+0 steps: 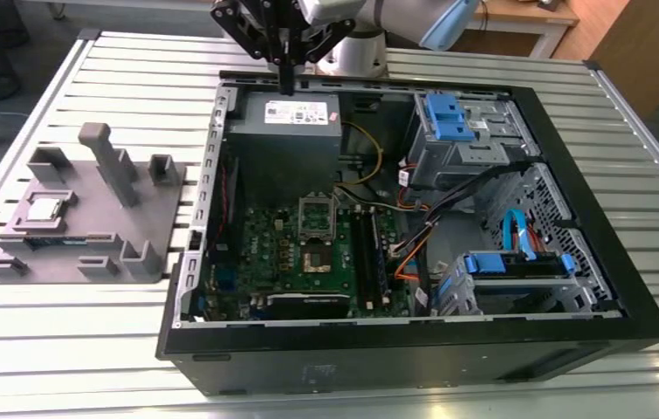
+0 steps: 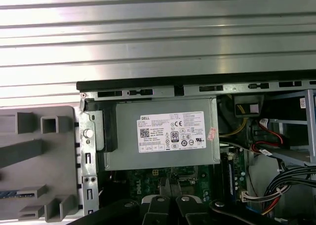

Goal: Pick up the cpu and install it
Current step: 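Reach for the cpu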

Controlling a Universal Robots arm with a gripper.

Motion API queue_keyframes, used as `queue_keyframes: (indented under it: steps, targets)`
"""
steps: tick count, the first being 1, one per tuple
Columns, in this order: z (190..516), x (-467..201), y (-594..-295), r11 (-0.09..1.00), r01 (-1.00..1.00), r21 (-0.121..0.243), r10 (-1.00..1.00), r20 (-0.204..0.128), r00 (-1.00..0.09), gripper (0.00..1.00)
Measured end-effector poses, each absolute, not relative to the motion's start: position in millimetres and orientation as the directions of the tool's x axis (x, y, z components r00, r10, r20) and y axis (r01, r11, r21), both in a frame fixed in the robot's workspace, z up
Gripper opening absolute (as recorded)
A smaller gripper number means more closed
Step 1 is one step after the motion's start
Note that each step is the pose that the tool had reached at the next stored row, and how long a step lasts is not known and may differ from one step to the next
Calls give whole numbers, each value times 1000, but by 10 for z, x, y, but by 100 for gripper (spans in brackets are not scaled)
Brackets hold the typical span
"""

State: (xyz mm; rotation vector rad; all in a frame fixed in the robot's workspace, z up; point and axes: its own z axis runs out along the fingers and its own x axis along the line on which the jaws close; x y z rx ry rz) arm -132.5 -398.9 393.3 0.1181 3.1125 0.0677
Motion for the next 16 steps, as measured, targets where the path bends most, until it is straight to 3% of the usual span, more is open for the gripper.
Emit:
queue_keyframes:
  steps: [16]
  targets:
    - [3933,-1390,-3990,996,75,44,76,-24,-997,11]
